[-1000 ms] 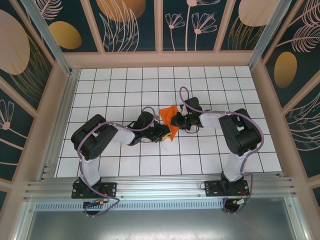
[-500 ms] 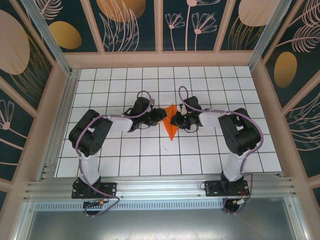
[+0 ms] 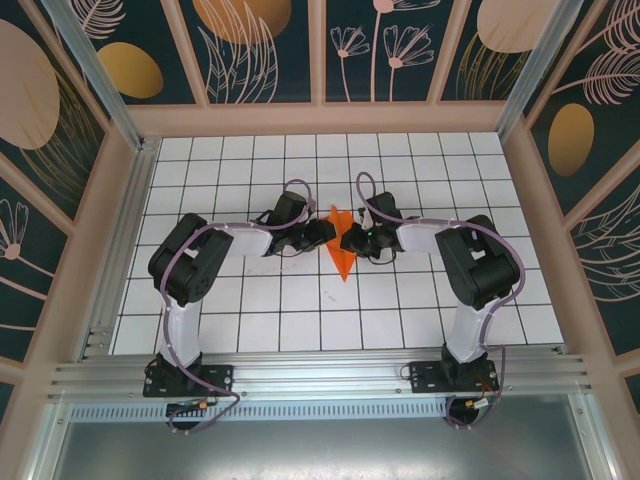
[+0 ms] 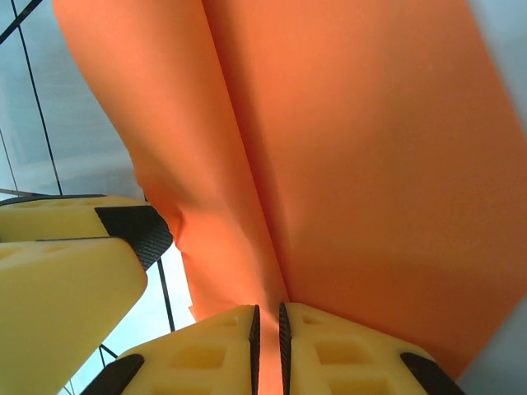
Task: Fold a paper plane with a square sheet of paper (pick it up from the middle)
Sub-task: Fourth fold the wing at the center of the table.
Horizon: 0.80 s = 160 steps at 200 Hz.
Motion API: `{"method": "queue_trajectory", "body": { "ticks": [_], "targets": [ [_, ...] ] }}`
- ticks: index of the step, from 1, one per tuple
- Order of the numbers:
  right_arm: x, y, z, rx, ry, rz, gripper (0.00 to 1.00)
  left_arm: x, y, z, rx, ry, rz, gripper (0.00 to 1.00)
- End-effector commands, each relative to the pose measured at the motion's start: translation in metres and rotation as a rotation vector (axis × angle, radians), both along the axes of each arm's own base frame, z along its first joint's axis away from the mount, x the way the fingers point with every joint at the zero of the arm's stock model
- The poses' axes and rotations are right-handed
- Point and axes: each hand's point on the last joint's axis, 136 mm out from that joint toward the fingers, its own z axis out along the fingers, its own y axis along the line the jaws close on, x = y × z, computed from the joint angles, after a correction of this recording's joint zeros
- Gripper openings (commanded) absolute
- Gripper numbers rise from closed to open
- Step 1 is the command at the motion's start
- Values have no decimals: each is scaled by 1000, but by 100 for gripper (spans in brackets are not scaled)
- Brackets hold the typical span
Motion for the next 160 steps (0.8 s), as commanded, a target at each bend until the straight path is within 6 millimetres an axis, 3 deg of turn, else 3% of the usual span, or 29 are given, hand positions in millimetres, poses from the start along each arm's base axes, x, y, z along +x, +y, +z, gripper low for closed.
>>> {"method": "queue_trajectory", "body": {
  "ticks": [1, 77, 160],
  "targets": [
    [4, 3, -1, -23, -10, 15, 16, -2, 1, -3, 38, -10, -38, 40],
    [4, 2, -5, -42, -6, 10, 16, 9, 16, 29, 72, -139, 35, 47],
    [3, 3, -7, -49, -2, 12, 16, 0, -1, 19, 5, -126, -62, 46]
  ]
}}
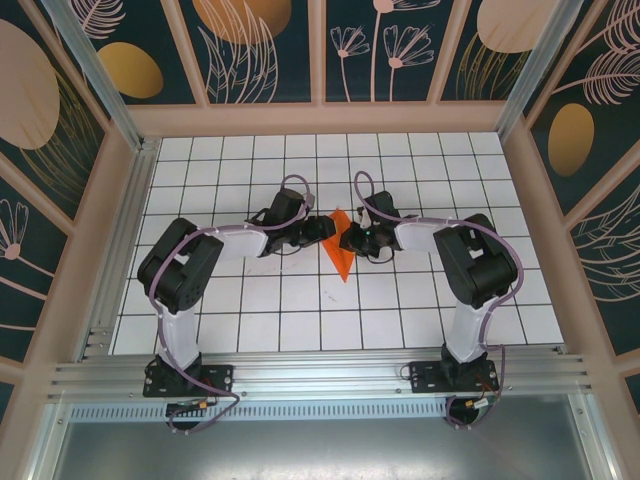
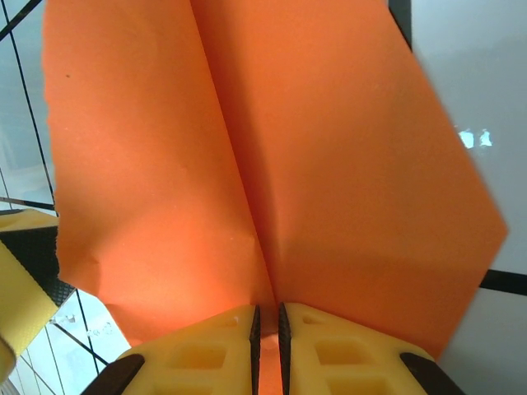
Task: Fold a paper plane with a square sheet of paper (pick it up from the middle)
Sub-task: Fourth fold the wing at the center of the table.
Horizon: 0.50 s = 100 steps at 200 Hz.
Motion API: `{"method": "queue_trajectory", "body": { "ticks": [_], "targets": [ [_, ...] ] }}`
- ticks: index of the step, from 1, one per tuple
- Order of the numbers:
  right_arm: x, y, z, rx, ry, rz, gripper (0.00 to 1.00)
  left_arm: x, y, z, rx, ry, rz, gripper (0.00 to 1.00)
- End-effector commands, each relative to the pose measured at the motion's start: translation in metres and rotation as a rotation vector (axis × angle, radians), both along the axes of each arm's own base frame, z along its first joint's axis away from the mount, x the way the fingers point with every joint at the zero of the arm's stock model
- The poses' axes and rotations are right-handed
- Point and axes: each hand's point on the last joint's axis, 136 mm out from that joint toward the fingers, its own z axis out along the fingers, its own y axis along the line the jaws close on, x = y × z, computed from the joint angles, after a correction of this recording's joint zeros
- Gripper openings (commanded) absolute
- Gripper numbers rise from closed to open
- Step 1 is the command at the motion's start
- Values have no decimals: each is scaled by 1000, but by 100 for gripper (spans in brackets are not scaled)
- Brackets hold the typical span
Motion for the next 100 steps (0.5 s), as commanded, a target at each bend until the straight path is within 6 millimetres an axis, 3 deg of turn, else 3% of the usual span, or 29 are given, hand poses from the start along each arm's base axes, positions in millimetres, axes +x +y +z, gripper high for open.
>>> {"method": "queue_trajectory", "body": {
  "ticks": [1, 68, 100],
  "targets": [
    [0, 2, -4, -28, 2, 16, 16, 0, -5, -7, -6, -19, -46, 46],
    [2, 3, -2, -22, 5, 11, 16, -5, -6, -23, 25, 3, -85, 37],
    [3, 4, 1, -18, -3, 14, 17, -3, -5, -24, 35, -3, -75, 18]
  ]
}}
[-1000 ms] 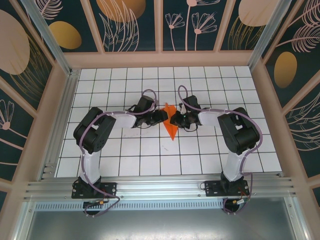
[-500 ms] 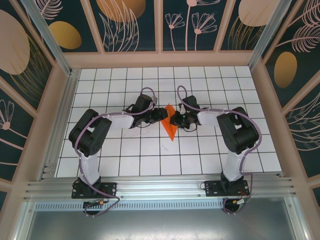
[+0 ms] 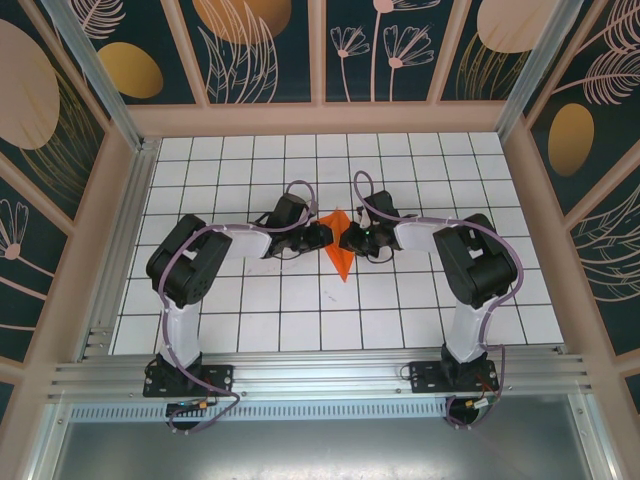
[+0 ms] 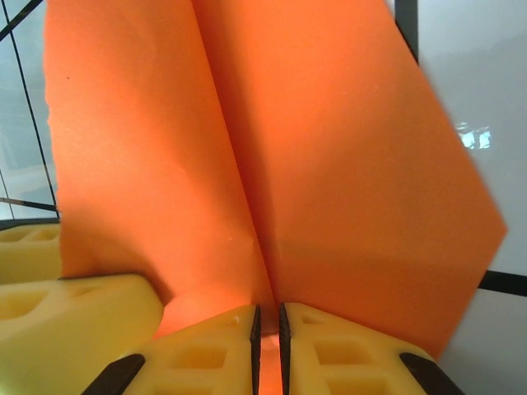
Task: Fold a paper plane with a square sheet of paper (pick it up from the middle)
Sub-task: Fourth fold the wing at the center of the table.
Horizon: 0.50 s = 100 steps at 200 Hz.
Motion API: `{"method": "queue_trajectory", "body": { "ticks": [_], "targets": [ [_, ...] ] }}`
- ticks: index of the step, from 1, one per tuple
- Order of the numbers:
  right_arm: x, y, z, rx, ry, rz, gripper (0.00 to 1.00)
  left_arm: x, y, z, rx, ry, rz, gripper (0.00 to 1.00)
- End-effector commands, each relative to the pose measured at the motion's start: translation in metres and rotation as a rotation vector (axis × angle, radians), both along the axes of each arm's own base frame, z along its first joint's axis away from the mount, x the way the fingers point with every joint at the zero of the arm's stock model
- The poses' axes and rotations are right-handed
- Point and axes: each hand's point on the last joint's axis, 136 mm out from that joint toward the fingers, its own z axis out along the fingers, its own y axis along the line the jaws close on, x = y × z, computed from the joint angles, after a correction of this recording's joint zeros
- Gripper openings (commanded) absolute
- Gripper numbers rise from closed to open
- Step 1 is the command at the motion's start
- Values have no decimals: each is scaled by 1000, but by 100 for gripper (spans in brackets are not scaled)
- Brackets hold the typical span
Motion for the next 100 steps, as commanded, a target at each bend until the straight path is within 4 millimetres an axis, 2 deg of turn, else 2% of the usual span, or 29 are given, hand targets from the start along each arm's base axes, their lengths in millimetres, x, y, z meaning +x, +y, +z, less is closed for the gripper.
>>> {"method": "queue_trajectory", "body": {
  "ticks": [1, 38, 69, 100],
  "targets": [
    [2, 3, 1, -14, -4, 13, 17, 4, -3, 3, 1, -23, -15, 17],
    [3, 5, 13, 20, -38, 36, 22, 8, 6, -3, 50, -44, 16, 1],
    [-5, 8, 25, 71, -69, 91, 26, 9, 11, -8, 63, -51, 21, 0],
    [-15, 8, 26, 77, -73, 137, 28, 9, 12, -10, 65, -53, 24, 0]
  ]
}}
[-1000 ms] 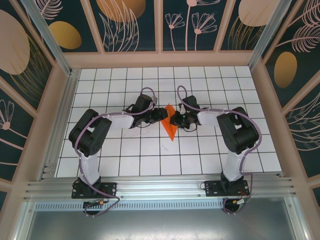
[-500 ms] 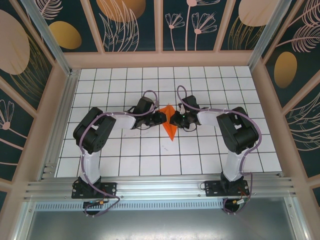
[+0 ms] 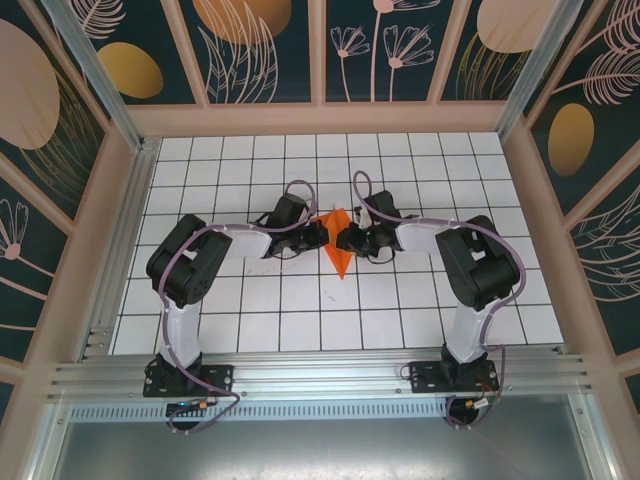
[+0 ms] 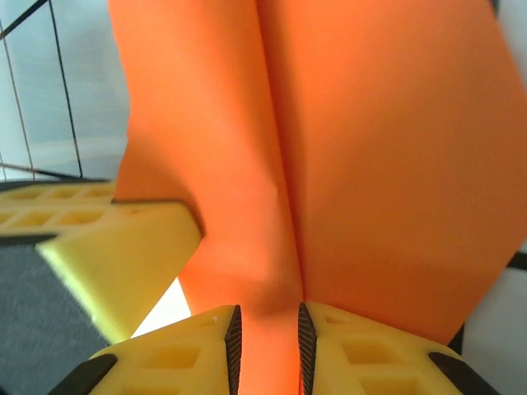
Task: Fold a paper plane with a square sheet of paper (pick it up from the middle)
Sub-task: Fourth fold the wing at the center of the table.
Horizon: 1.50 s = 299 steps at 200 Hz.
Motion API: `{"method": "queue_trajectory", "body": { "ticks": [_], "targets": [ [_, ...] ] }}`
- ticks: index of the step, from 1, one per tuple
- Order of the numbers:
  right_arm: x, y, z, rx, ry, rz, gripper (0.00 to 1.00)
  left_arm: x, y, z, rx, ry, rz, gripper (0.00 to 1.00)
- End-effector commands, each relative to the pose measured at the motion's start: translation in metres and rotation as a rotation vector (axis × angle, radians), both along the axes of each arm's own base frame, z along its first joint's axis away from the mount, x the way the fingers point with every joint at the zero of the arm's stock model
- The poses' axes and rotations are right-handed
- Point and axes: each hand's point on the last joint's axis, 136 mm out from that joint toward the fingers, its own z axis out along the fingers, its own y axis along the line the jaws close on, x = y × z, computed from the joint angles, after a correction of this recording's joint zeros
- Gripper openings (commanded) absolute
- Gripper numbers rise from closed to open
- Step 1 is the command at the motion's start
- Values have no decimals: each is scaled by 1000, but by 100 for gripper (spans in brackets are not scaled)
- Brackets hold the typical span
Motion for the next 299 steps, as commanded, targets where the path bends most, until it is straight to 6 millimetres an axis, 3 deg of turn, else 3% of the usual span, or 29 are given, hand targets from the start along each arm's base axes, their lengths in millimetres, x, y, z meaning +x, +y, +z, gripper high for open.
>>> {"method": "queue_trajectory", "body": {
  "ticks": [1, 67, 195, 299],
  "targets": [
    [-7, 2, 16, 34, -49, 65, 28, 2, 7, -7, 27, -14, 7, 0],
    [-22, -6, -12, -90, -12, 123, 23, 4, 13, -11, 50, -17, 19, 0],
    [-39, -28, -62, -379, 51, 148, 29, 14, 22, -11, 117, -47, 32, 0],
    [-46, -48, -83, -600, 65, 156, 30, 22, 30, -16, 190, -62, 38, 0]
  ]
}}
